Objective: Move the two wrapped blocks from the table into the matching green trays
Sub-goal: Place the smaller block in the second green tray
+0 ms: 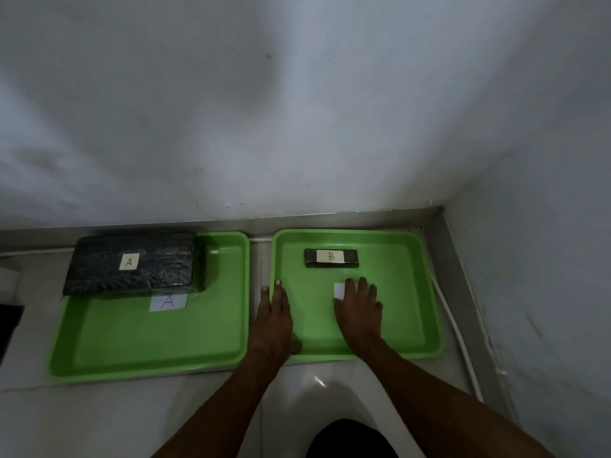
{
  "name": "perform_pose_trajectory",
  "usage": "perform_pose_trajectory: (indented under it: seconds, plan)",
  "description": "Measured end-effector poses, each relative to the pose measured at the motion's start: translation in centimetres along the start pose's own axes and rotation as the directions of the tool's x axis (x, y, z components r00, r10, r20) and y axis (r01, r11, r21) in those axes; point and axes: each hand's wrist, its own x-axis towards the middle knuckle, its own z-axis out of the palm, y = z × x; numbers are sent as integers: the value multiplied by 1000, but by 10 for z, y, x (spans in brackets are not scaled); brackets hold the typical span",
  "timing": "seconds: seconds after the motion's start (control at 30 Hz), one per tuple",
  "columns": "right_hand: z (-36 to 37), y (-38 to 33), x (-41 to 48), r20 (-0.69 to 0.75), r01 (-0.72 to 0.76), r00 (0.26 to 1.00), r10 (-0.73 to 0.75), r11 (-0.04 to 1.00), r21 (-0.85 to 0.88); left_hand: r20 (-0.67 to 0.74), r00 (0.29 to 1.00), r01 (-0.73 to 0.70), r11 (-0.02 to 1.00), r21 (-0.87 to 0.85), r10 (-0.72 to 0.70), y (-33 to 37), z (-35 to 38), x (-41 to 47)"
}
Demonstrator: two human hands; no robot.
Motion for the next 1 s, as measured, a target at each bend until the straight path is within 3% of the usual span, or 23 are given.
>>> perform_pose_trajectory:
  seconds: [0.23, 0.77, 1.0]
  plan:
    - [4, 14, 16, 87, 81, 993, -85, 995, 54, 8, 1000, 7, 999, -48, -7, 0, -2, 3]
    - [1, 10, 11, 129, 99, 986, -110, 991, 88, 21, 1000, -5, 1000, 4, 5, -7, -2, -8]
    - [-11, 10, -1, 145, 132, 980, -134, 991, 19, -15, 996, -92, 994, 58, 93, -14, -16, -22]
